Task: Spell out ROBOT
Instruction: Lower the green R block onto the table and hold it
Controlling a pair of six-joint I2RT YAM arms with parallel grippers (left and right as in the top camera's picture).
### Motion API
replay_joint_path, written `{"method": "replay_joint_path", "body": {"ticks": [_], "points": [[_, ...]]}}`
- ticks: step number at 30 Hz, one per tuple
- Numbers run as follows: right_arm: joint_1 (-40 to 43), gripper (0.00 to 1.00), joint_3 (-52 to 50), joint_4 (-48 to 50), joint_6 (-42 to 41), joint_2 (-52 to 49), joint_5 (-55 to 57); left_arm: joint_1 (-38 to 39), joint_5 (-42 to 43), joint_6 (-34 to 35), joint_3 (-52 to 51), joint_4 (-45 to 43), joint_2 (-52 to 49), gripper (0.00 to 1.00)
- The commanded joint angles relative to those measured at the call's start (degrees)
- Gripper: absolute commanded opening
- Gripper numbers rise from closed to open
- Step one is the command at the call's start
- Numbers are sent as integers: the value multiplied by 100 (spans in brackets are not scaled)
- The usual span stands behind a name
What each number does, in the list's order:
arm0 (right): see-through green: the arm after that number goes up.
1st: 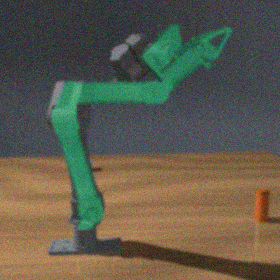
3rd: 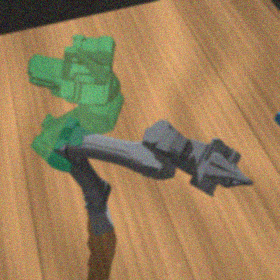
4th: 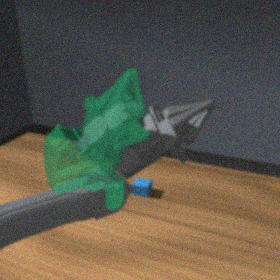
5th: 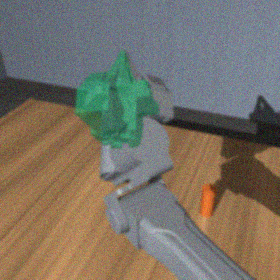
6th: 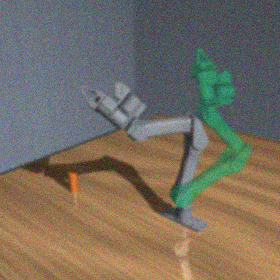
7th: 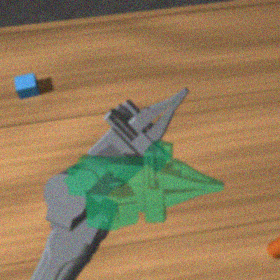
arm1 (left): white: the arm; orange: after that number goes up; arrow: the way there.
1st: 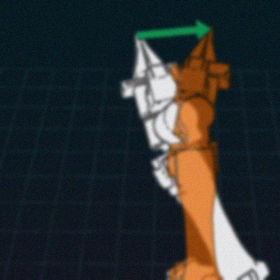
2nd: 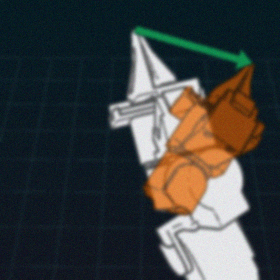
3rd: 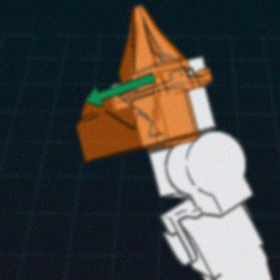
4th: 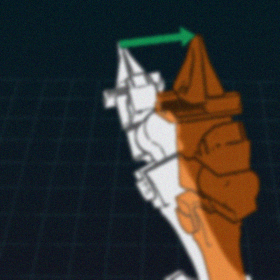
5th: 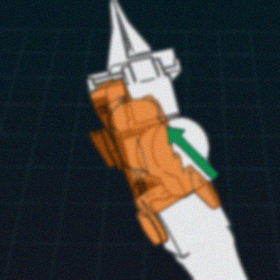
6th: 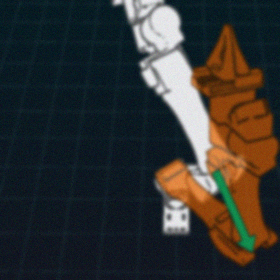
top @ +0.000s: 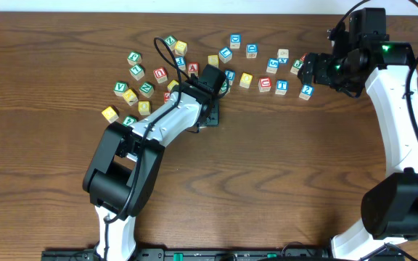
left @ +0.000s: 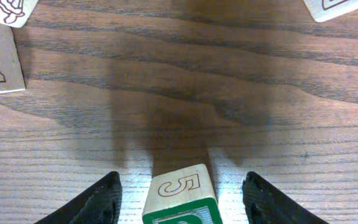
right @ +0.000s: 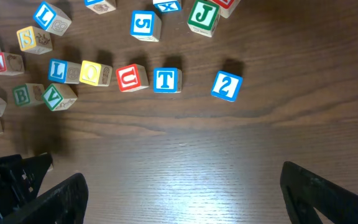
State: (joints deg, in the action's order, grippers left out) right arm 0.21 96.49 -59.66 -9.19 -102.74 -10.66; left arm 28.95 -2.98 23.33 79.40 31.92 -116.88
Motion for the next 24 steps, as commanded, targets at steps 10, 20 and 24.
{"method": "replay_joint_path", "body": {"ticks": [10, 20, 24], "points": [[13, 94, 94, 2, -61, -52, 26, -15, -70, -358, -35, 9, 42, 44], [11, 94, 94, 0, -61, -52, 26, -15, -72, -833, -35, 0, 42, 43], [13, 94, 94, -4, -61, -52, 26, -15, -70, -977, -35, 0, 42, 42]]}}
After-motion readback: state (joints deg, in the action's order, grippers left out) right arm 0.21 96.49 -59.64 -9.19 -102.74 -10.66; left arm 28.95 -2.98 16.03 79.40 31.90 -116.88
